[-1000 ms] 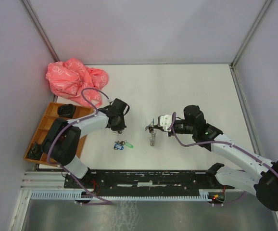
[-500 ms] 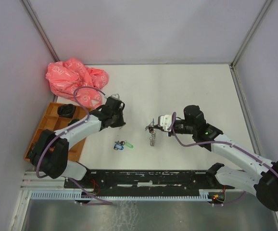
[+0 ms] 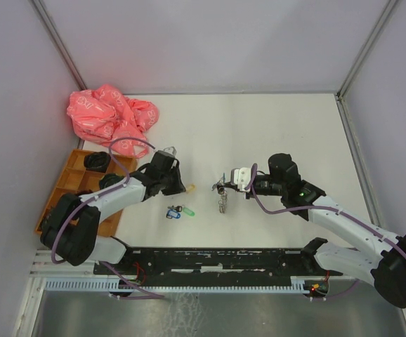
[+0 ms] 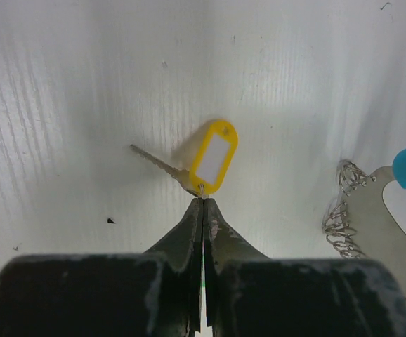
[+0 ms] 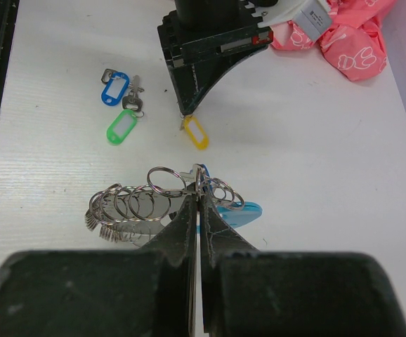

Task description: Put the keys on the keyring

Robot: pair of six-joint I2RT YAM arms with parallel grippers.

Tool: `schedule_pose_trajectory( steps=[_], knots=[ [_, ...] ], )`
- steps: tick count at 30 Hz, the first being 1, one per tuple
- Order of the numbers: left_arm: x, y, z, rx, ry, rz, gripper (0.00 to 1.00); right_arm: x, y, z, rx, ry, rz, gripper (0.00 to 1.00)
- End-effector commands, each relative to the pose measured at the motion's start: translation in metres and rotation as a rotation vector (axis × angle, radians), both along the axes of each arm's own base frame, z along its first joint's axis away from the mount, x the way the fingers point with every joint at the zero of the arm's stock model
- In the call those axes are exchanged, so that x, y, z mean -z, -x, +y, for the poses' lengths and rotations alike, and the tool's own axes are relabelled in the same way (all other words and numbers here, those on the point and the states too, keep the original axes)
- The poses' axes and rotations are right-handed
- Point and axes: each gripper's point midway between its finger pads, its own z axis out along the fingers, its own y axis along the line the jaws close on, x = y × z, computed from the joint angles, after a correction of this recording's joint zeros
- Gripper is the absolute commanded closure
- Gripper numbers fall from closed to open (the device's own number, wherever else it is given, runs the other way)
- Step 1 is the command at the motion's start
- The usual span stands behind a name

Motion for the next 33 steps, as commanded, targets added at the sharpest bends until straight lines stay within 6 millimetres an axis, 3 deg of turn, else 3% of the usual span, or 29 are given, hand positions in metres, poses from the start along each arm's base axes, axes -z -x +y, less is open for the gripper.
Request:
schedule_pose_trajectory(
  steps=[1, 5, 9, 13, 25, 33],
  knots=[
    [-0.02, -0.004, 0.004, -0.061, 0.021, -0.035, 0.97, -0.025, -0.004, 0.006, -0.004, -0.059, -0.065, 0.99],
    [-0.01, 0.005, 0.021, -0.097, -0.084, 0.046, 0.97, -0.025, -0.005, 0.005, 0.0, -0.055, -0.062, 0.99],
    [-0.007, 0.015, 0.019, -0.129, -0.059, 0.109, 0.97, -0.024, -0.005, 0.005, 0.003, -0.053, -0.06, 0.99],
    [-0.009, 0.013, 0.019, -0.185, -0.038, 0.115, 0.95, -0.023, -0.005, 0.006, 0.003, -0.05, -0.055, 0.99],
    [0.011, 0.0, -0.008, -0.228, 0.076, 0.168, 0.87, -0.023, -0.006, 0.006, 0.003, -0.053, -0.057, 0.99],
    [-0.008, -0.02, -0.037, -0.235, 0.194, 0.136, 0.64, -0.023, -0.005, 0.006, 0.002, -0.056, -0.06, 0.99]
  ],
)
